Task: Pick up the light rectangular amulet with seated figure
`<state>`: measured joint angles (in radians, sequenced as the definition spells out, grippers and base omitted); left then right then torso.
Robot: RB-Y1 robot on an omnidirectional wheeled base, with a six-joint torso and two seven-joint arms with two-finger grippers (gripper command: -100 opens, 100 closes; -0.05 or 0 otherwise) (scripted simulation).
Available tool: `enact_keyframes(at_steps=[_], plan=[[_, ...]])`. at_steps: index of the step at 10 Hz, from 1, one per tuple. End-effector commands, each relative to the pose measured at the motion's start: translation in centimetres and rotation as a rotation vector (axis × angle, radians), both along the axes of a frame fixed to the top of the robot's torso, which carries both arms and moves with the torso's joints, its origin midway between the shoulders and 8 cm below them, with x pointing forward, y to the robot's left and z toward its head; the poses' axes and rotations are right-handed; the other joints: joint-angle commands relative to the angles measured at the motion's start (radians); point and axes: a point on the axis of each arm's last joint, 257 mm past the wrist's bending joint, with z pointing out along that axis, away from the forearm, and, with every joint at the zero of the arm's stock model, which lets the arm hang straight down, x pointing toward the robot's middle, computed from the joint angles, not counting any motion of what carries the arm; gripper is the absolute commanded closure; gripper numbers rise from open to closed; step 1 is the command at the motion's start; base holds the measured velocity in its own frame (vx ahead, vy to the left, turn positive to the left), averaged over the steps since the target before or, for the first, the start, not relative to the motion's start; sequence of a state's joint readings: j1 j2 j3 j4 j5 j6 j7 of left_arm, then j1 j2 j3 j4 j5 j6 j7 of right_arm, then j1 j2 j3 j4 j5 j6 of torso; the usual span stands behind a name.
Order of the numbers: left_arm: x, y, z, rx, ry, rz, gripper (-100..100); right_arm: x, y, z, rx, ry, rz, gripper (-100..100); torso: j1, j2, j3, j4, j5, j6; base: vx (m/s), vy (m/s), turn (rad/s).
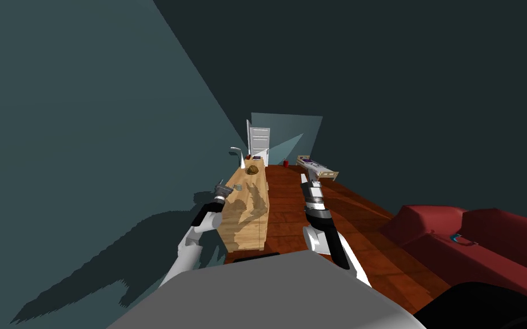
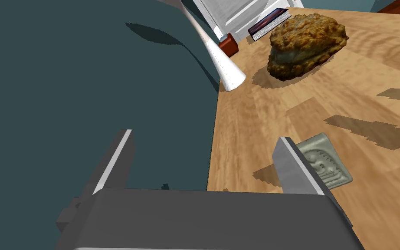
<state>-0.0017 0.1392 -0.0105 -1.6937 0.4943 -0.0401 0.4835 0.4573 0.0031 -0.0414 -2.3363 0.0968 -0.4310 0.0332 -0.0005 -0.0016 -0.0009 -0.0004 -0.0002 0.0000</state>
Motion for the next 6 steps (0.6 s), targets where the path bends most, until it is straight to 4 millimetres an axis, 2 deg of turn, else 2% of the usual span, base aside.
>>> enact_keyframes(at_steps=[1,3,4,6], plan=[[0.7,-0.3,-1.2,-0.029,0.032,-0.015,-100,0.0,0.0,0.0,0.0,0.0,0.0,0,0.0,0.0,0.0,0.0,0.0,0.0,0.013,-0.013,0.05],[2.5,-1.9,-2.8,-0.116,0.099,-0.062,-100,0.0,0.0,0.0,0.0,0.0,0.0,0,0.0,0.0,0.0,0.0,0.0,0.0,0.013,-0.015,0.123],[2.5,-1.8,-3.3,-0.116,0.11,-0.06,-100,0.0,0.0,0.0,0.0,0.0,0.0,0,0.0,0.0,0.0,0.0,0.0,0.0,0.011,-0.016,0.044],[4.0,-3.6,-4.8,-0.201,0.176,-0.106,-100,0.0,0.0,0.0,0.0,0.0,0.0,0,0.0,0.0,0.0,0.0,0.0,0.0,0.016,-0.011,0.119]])
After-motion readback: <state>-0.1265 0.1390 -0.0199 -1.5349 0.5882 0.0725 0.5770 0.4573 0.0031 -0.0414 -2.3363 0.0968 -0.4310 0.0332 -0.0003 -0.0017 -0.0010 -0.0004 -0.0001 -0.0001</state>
